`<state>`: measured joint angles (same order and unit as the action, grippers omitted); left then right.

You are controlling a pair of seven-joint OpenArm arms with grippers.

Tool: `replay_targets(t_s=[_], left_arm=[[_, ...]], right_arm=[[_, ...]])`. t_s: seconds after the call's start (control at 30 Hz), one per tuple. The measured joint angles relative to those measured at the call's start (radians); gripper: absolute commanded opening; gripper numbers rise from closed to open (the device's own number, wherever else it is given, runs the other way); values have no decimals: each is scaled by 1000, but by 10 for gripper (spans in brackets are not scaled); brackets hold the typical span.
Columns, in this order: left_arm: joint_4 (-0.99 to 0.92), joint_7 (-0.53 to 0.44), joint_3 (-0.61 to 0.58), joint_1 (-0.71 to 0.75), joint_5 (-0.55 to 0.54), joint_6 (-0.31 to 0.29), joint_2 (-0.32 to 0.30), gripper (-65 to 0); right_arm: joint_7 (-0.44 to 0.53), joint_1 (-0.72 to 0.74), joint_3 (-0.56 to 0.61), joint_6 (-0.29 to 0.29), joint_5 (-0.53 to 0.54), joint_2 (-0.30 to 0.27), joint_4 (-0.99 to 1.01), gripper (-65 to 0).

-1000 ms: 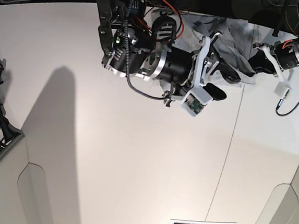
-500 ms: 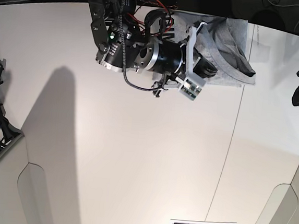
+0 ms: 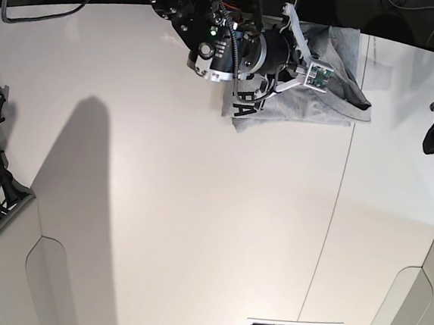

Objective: Fold the T-shirt properly
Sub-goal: 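Lift the stack with the right gripper and fold it over onto itself, then drag the folded shirt with the right gripper toward the table corner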

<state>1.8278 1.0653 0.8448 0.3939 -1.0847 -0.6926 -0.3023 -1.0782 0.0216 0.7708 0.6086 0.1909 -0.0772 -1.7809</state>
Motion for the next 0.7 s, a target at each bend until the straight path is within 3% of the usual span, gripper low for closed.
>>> replay_targets(t_s=[0.3,0.43,0.53,0.7], left_arm=[[0,0,0,8,-2,0,5,-650],[0,0,0,8,-2,0,5,-650],[0,0,0,8,-2,0,5,-650],[0,0,0,8,-3,0,5,-650]], right_arm=[[132,110,-1,4,60,10,312,-650],[172,117,-23,-29,110,23,408,-650],[186,106,-69,-124,138,31,426,-650],[187,55,-251,-275,76,105,426,-650]])
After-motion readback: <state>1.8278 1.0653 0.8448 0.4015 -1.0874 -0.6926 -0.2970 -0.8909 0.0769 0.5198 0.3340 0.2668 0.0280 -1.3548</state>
